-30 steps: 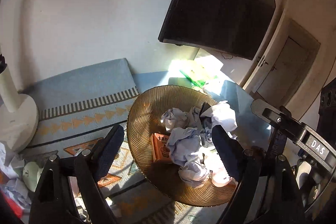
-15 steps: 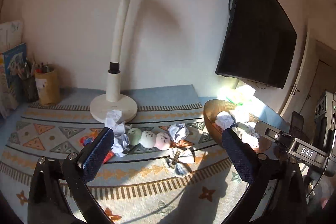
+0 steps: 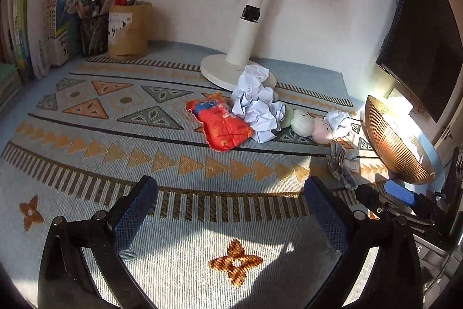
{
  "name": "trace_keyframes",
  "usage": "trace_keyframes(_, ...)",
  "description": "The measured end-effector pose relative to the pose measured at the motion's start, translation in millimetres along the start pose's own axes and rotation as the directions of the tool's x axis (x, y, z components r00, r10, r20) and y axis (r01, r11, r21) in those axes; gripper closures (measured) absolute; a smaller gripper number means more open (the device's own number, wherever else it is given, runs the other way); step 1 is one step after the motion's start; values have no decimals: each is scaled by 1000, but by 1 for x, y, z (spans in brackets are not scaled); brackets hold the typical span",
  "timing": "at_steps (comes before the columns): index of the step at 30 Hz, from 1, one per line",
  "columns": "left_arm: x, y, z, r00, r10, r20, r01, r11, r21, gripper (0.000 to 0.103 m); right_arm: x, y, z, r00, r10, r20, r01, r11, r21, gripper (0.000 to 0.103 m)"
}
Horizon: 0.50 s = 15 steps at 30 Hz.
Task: Organize objects
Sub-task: 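Move both tools back over the rug toward the red plush bag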
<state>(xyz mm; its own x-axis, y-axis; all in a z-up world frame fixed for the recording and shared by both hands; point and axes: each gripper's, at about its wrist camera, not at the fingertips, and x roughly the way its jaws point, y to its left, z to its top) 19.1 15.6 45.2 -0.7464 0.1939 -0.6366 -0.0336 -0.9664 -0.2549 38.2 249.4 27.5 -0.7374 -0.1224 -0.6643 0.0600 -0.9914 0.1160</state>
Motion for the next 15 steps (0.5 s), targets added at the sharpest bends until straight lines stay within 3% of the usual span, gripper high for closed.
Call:
trace_keyframes(3,-2,3,-1,998,54,22,-54,998,-26,2,3,-5,0,1000,9,-15,-9,1000,26,17)
trace_keyframes(5,-4,2,-2,979,195,57,-193,980,-44,2,4,-4,1,1000,12,-22,-11,1000,23,17)
trace_keyframes(6,-3,-1,-2,971,231,60,-230,973,-36,2,5,-3,1,1000,14,-28,-14,1000,18,17)
trace_keyframes(10,1,-15,-5,968,242,59,-245,968,52,2,8,-2,1,999,16,-42,-15,1000,13,17)
trace_keyframes(15,0,-12,-4,973,223,52,-225,973,43,2,9,-3,1,999,14,-48,-13,1000,23,17)
